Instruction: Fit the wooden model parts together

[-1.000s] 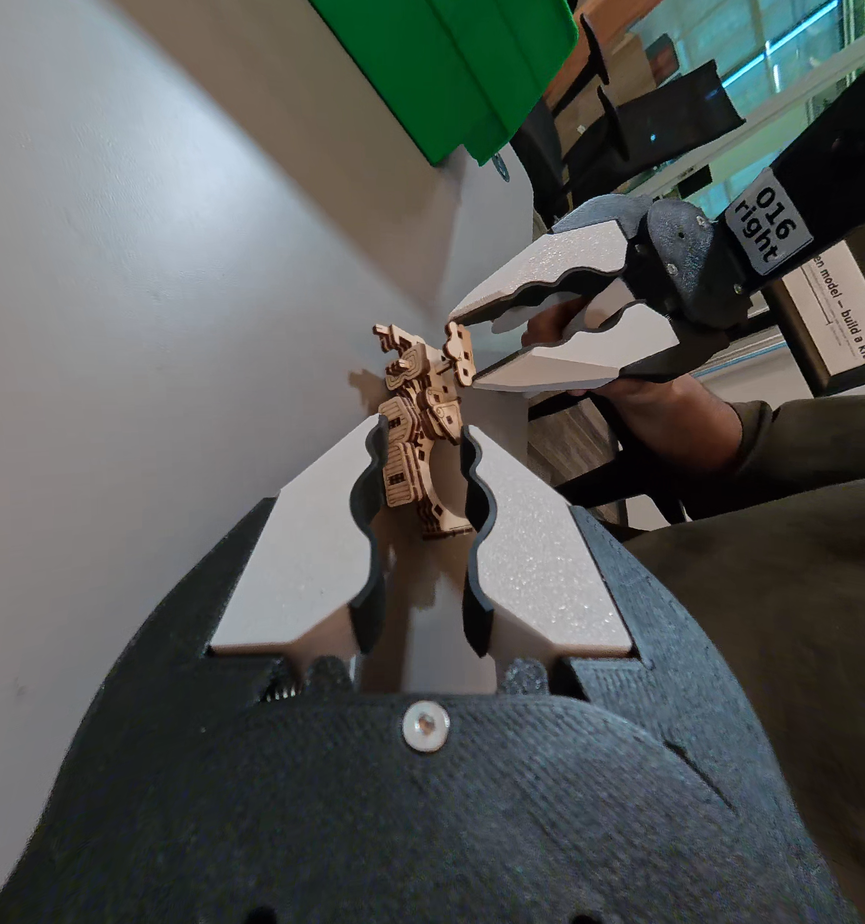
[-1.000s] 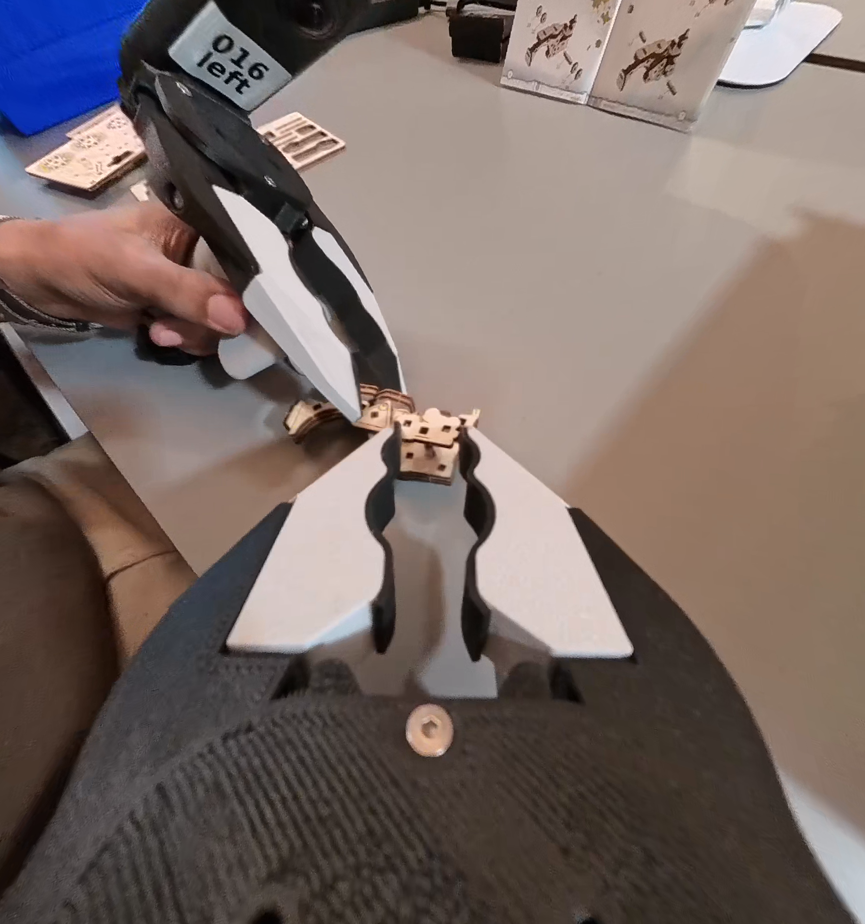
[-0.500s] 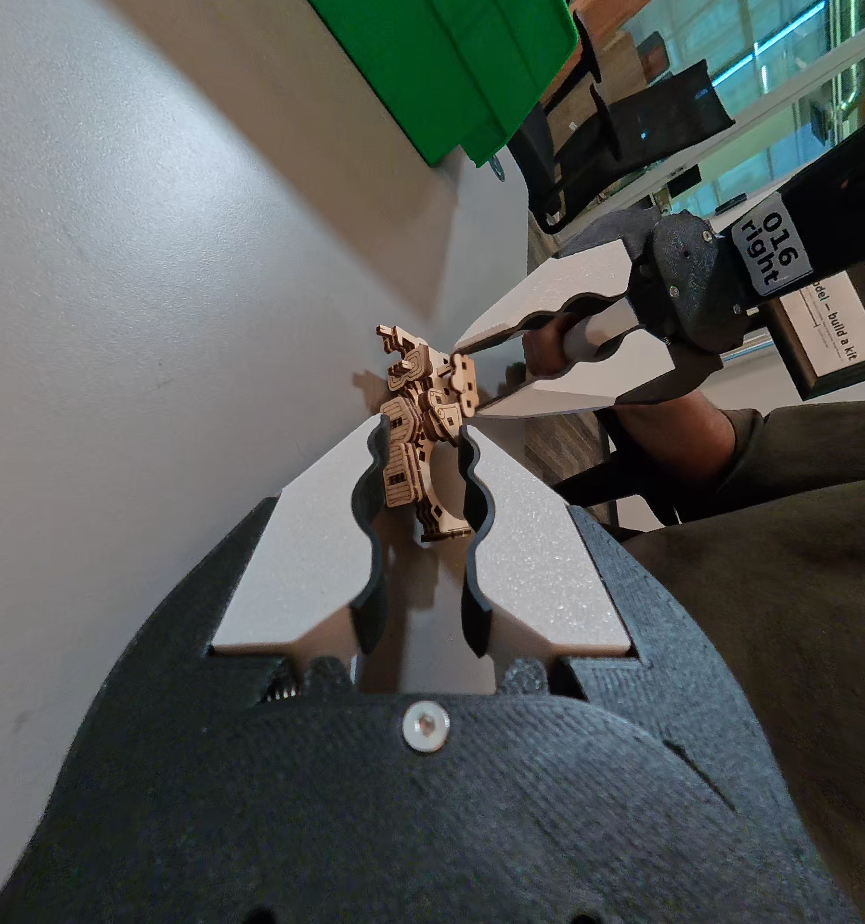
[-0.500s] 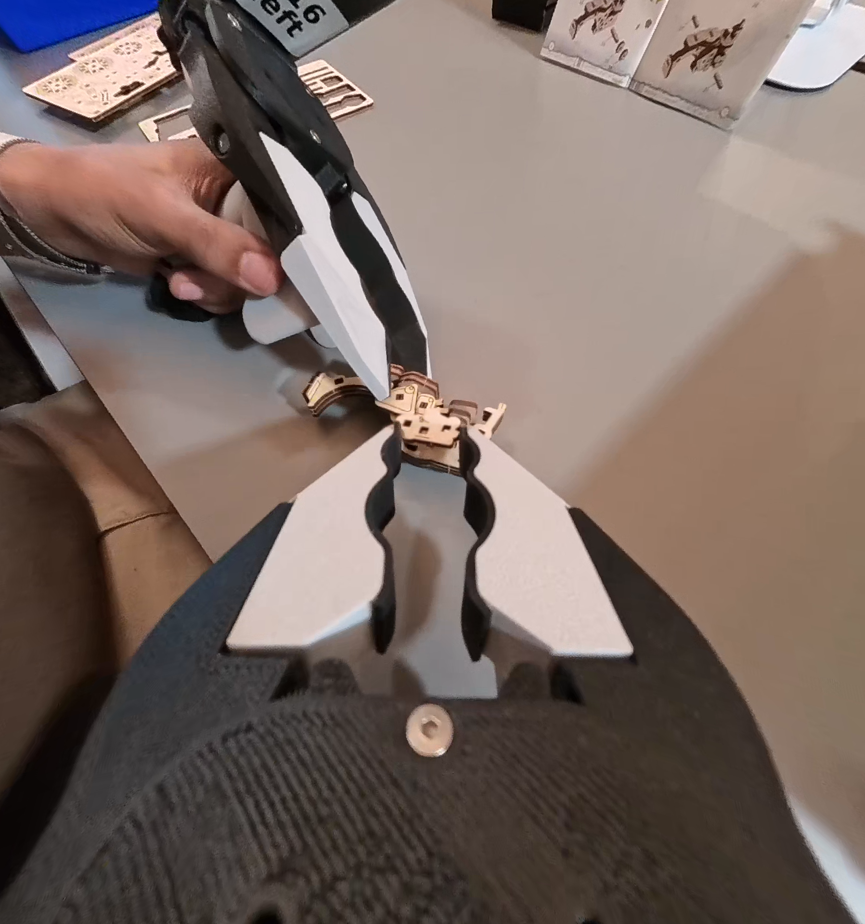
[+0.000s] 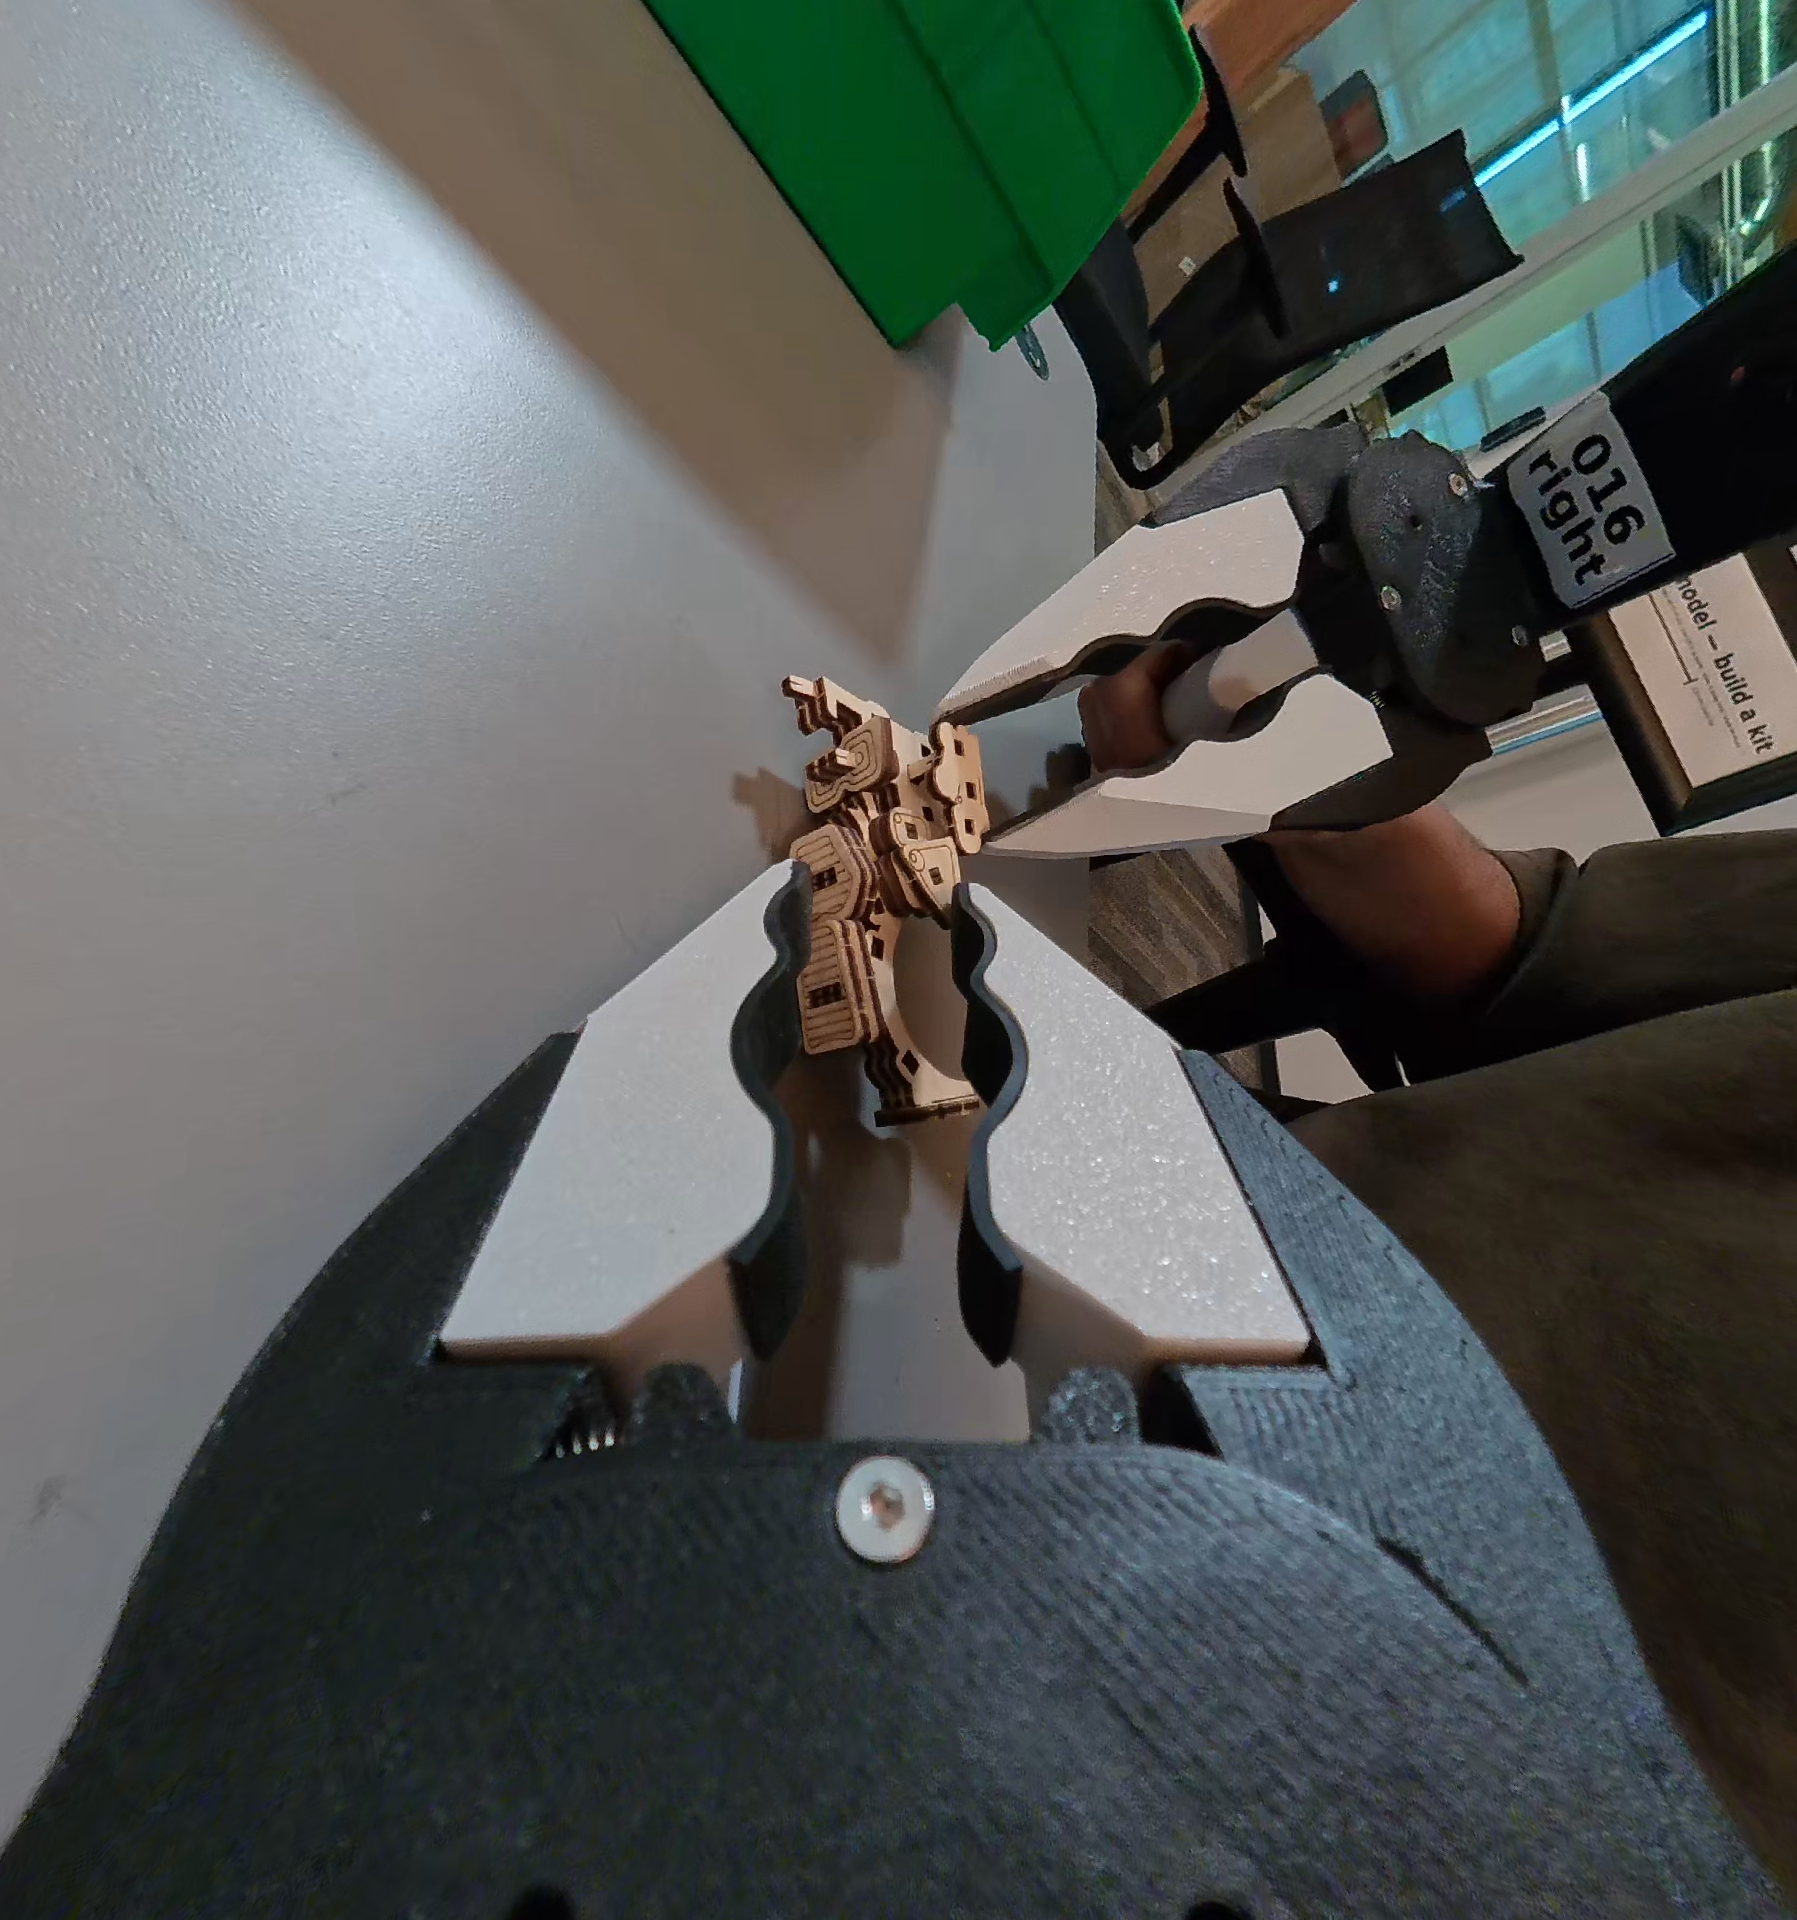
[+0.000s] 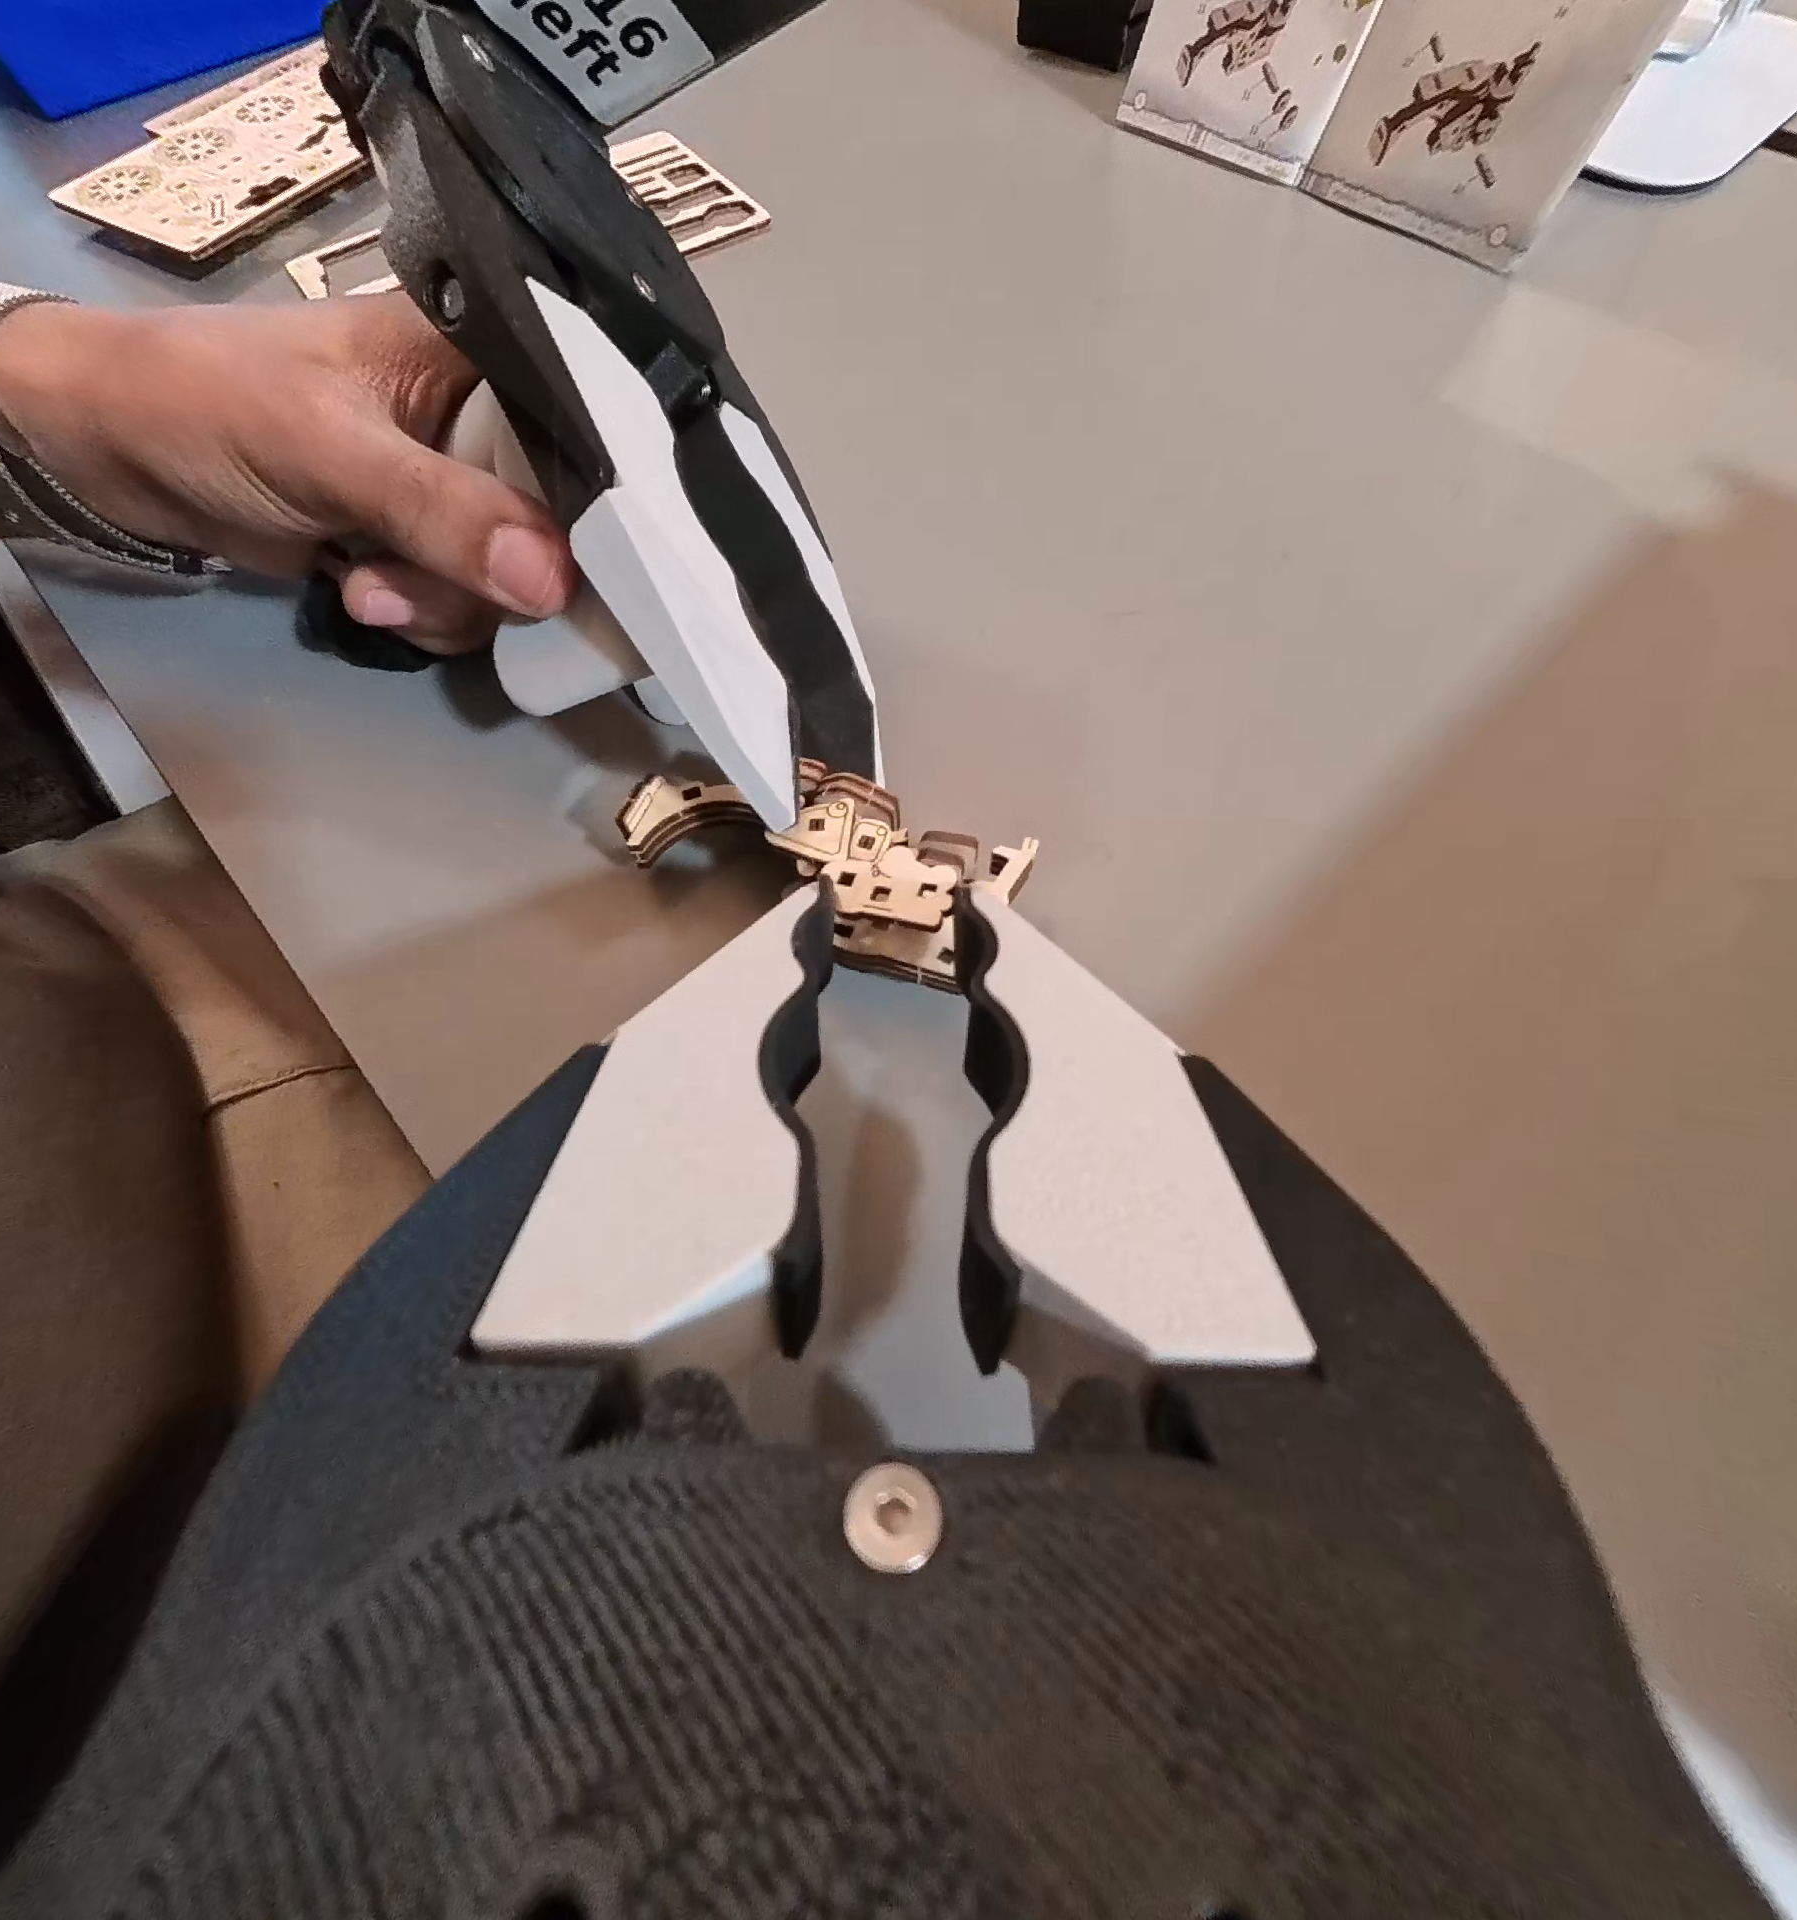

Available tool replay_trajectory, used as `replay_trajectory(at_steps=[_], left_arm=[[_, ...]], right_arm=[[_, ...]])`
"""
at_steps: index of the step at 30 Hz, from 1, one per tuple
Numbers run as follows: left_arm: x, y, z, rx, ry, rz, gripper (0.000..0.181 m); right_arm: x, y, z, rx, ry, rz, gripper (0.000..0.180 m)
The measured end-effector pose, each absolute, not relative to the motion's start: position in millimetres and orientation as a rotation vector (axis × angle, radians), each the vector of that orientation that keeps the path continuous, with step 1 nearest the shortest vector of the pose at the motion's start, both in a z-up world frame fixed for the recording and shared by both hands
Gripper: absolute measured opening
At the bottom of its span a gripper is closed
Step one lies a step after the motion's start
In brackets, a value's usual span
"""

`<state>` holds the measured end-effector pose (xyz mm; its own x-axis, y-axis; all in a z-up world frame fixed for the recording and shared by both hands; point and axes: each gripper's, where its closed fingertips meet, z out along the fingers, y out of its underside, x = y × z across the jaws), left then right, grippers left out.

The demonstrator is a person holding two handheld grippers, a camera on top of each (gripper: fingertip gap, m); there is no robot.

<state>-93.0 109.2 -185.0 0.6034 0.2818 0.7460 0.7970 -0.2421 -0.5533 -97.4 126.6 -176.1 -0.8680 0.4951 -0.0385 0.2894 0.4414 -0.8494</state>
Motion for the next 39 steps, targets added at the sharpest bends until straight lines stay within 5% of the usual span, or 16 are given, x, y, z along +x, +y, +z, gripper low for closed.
replay_trajectory(at_steps=[39], left_arm=[[-98.2,113.9,-185.1,-1.785,-0.916,-0.573,0.024]], right_arm=[[-94.3,127.2,-178.1,-0.911,-2.44,1.305,0.022]])
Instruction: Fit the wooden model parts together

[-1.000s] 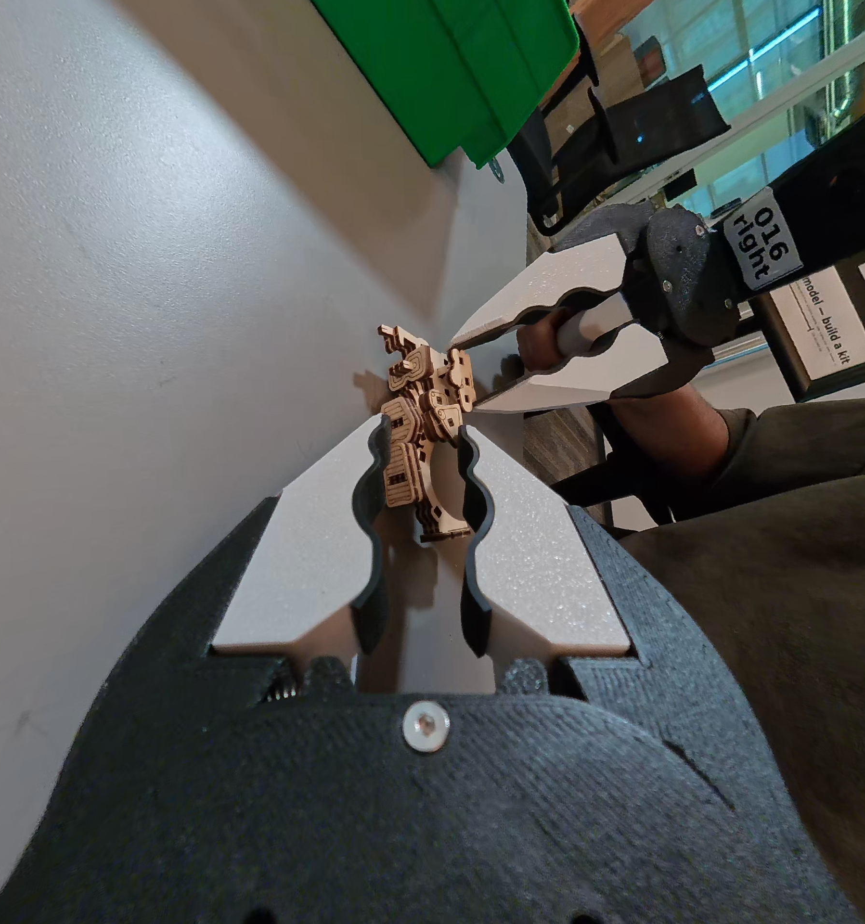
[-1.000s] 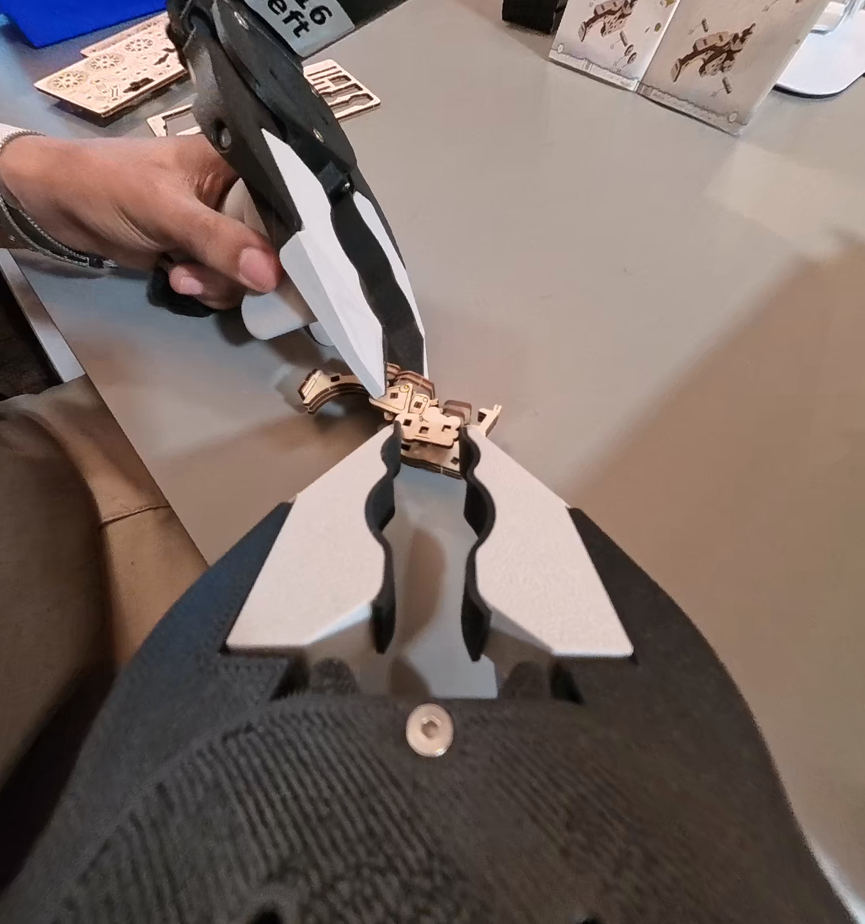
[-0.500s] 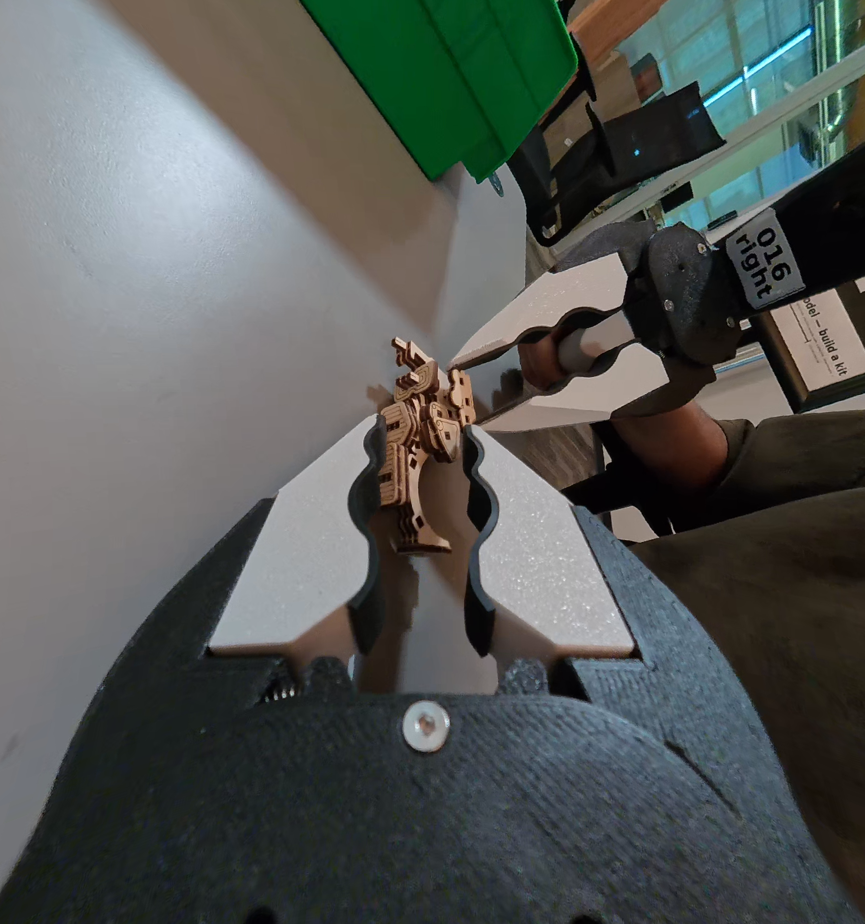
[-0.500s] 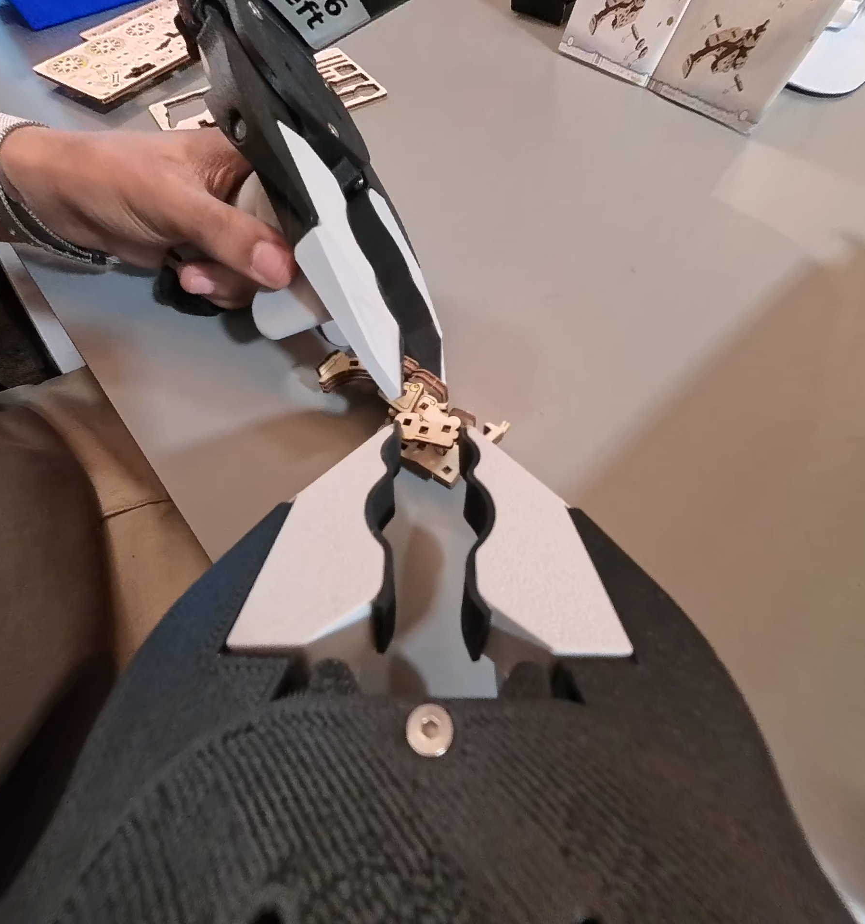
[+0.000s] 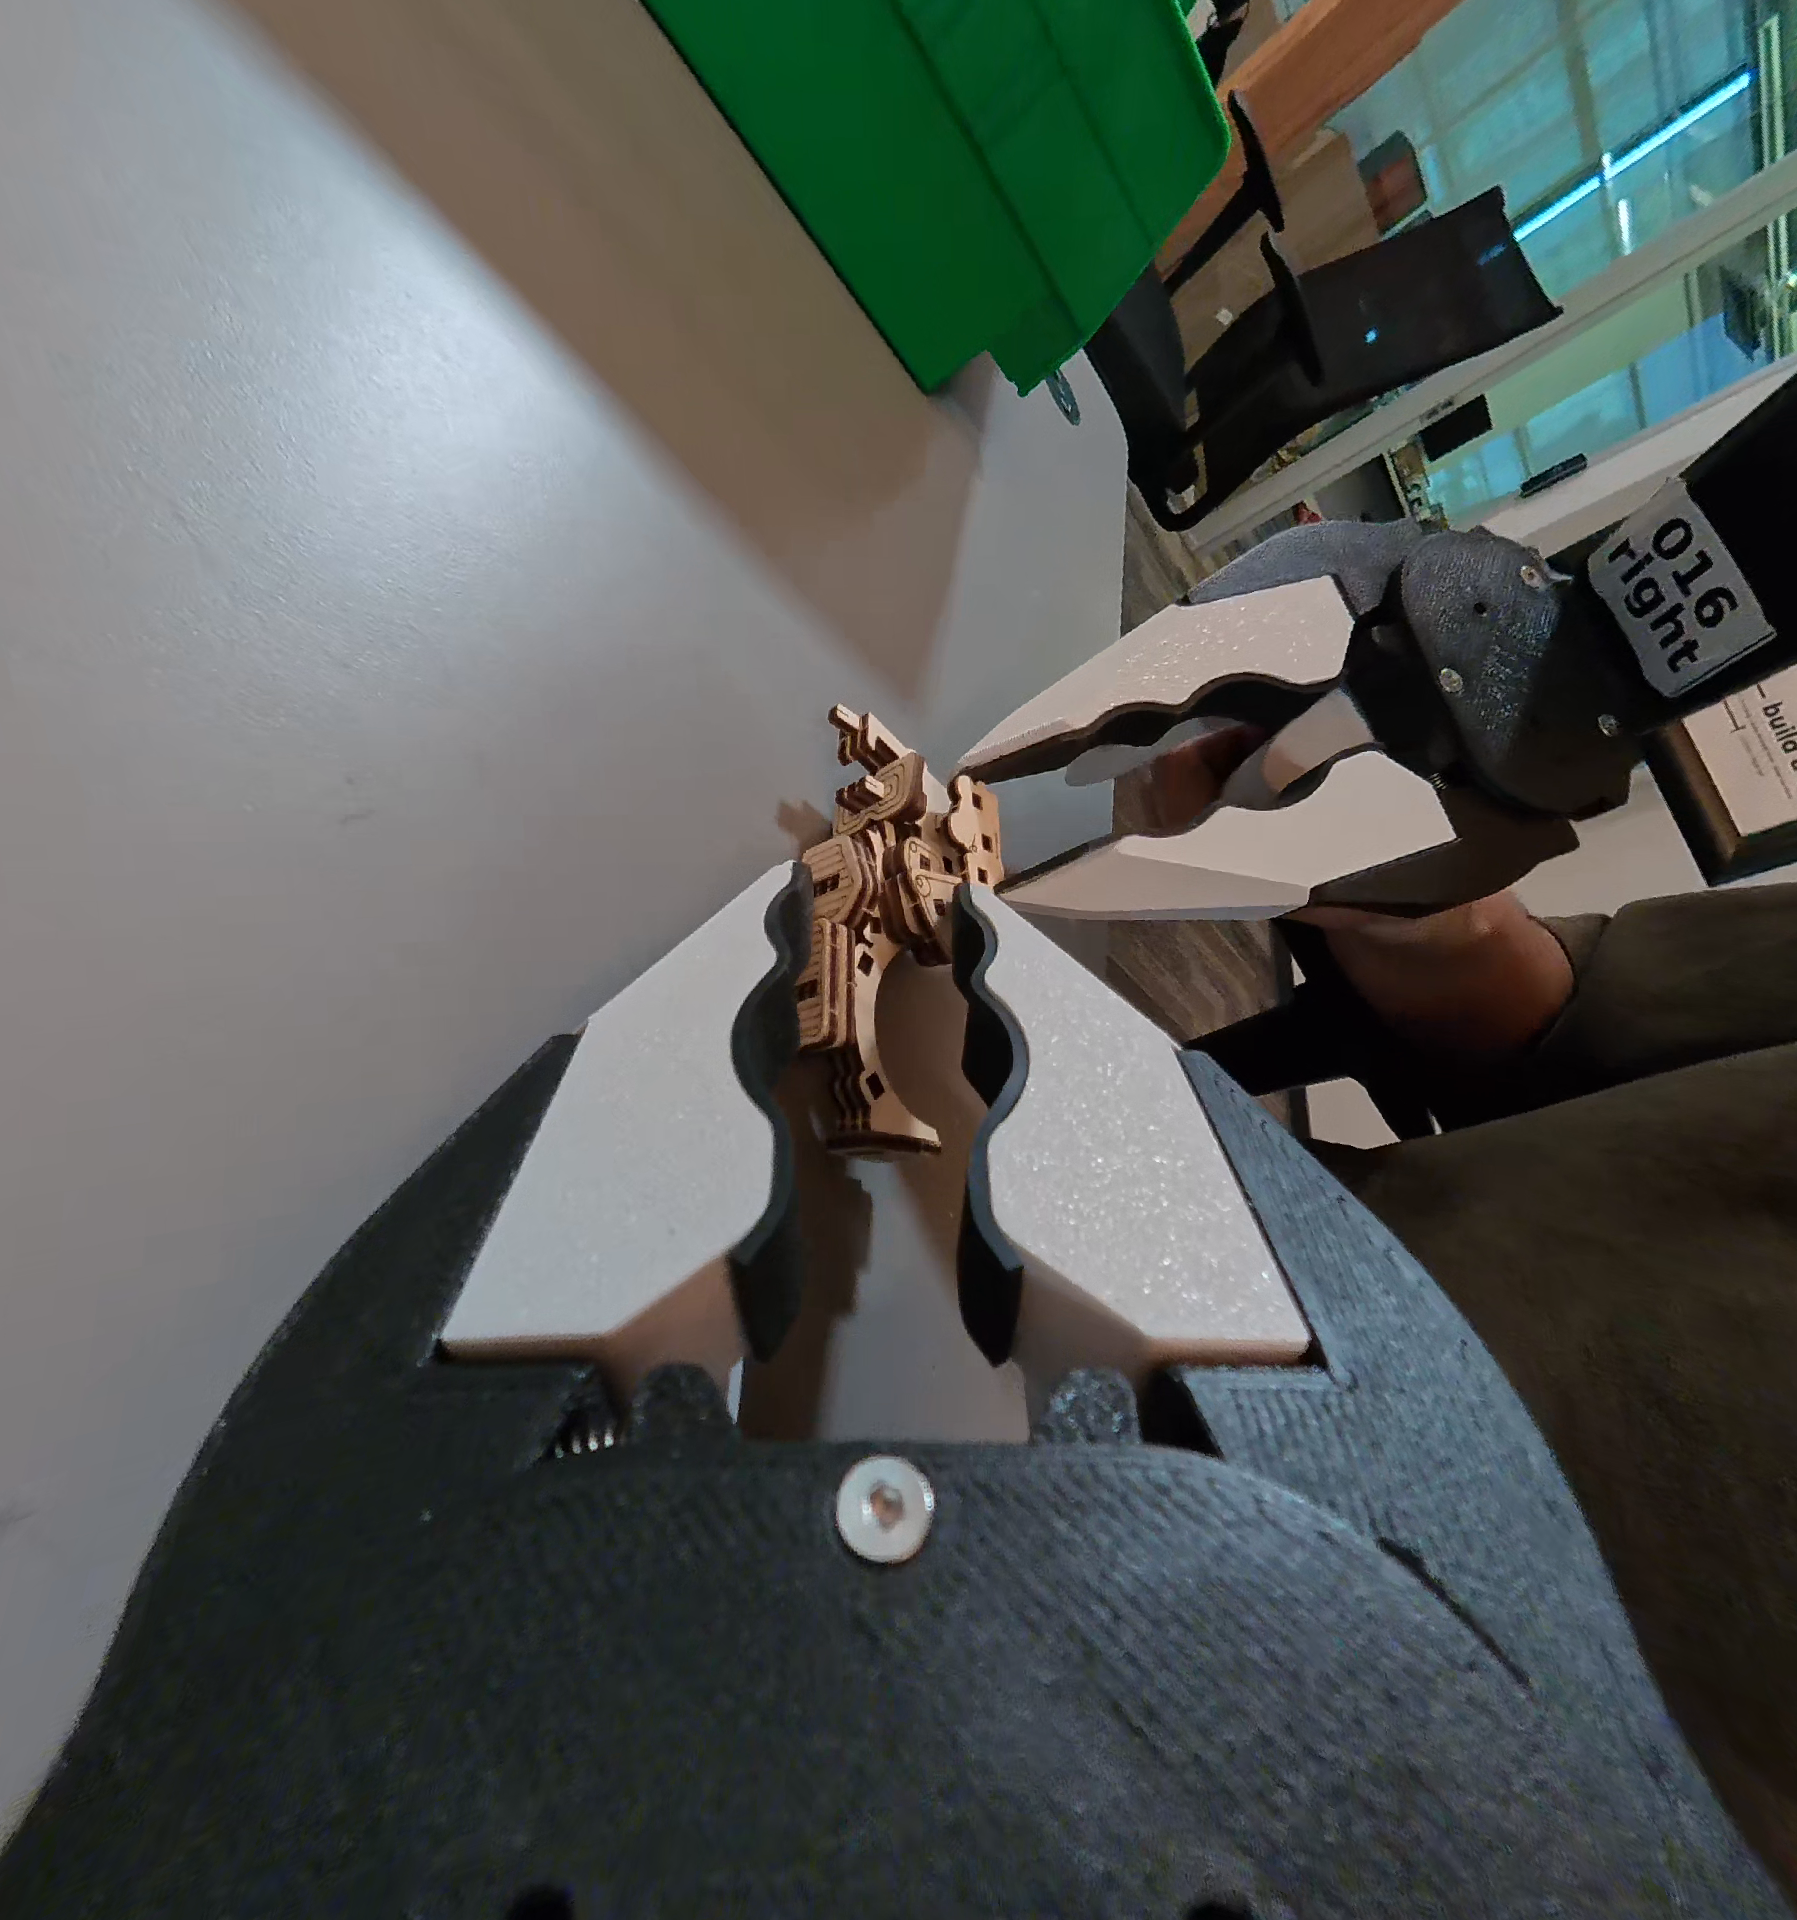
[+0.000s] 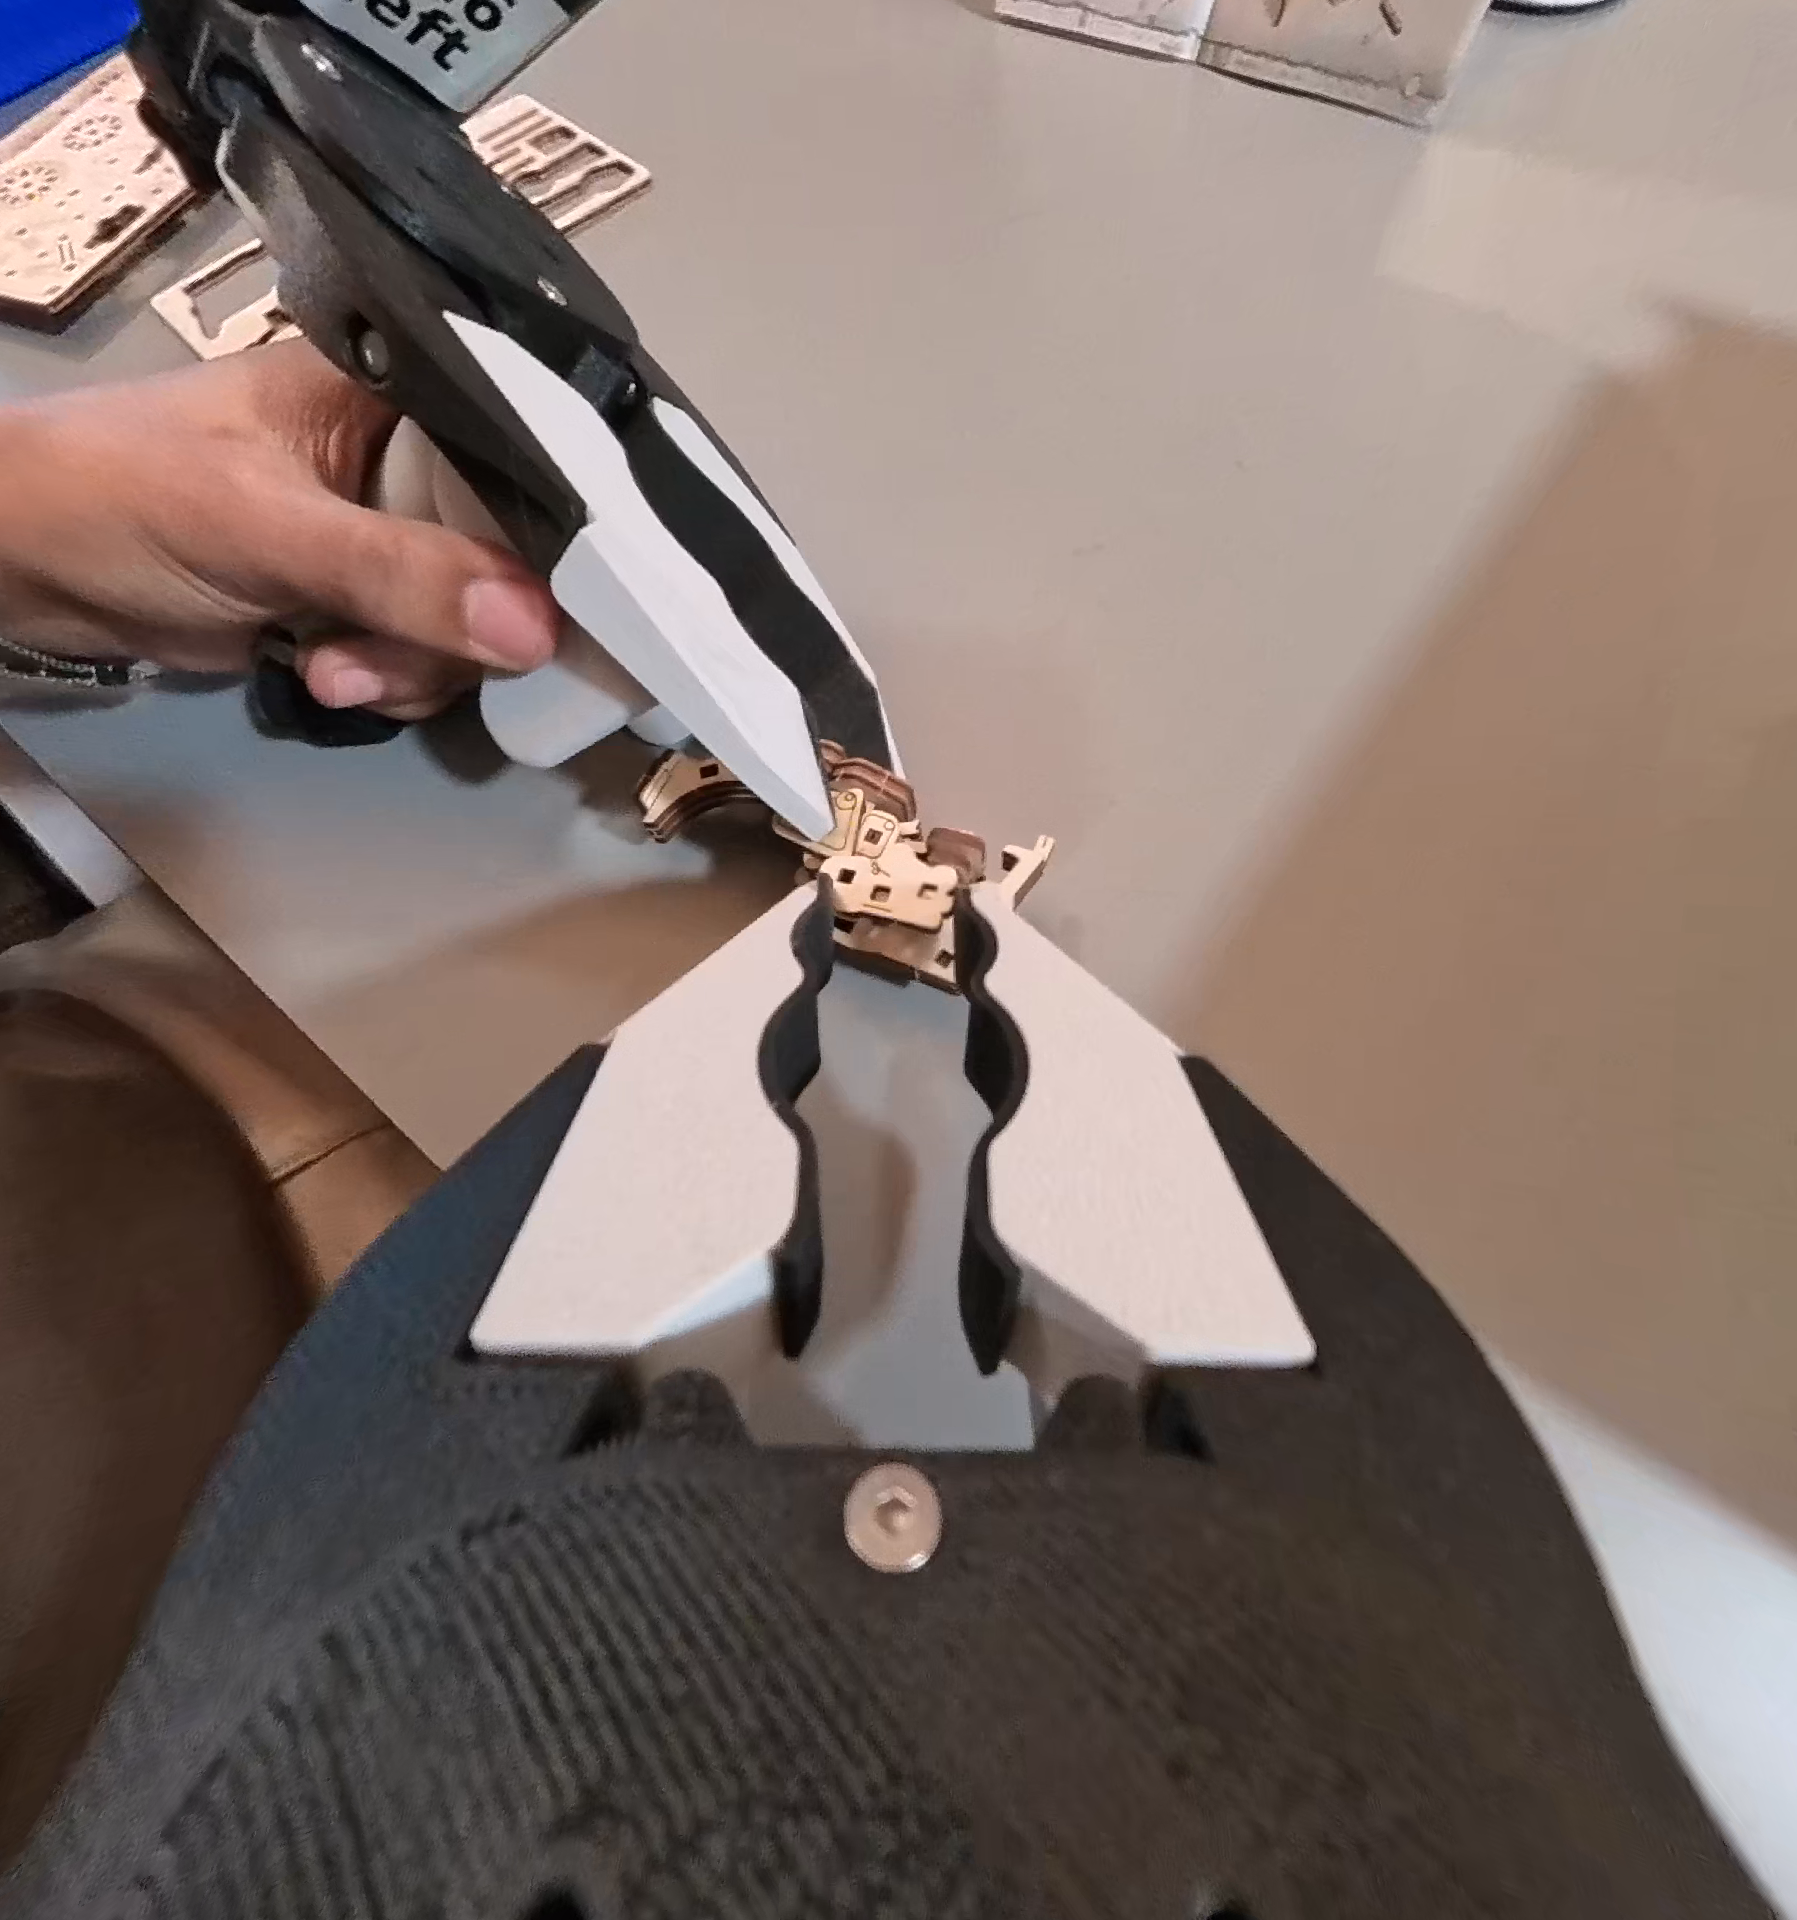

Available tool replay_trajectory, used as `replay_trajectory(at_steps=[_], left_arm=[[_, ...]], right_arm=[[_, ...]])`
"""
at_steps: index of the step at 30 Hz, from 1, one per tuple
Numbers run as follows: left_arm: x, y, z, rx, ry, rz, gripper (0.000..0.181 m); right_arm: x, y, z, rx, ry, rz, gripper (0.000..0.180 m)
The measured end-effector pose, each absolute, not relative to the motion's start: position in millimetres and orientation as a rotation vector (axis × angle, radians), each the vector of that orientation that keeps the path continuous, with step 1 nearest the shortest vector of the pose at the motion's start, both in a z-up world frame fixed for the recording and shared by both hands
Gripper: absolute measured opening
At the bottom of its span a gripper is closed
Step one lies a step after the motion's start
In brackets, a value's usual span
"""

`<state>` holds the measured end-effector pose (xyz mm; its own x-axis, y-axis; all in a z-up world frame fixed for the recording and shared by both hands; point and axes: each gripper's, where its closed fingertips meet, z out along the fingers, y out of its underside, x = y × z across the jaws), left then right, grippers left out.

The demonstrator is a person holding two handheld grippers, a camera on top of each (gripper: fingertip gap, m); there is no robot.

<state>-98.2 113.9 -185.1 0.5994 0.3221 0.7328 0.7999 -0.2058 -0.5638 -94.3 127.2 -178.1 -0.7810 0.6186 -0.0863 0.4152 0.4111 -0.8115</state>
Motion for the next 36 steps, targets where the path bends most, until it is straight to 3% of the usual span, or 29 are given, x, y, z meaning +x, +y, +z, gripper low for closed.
replay_trajectory(at_steps=[36], left_arm=[[-98.9,113.8,-185.4,-1.778,-0.928,-0.579,0.024]], right_arm=[[-95.5,126.8,-178.8,-0.983,-2.369,1.31,0.024]])
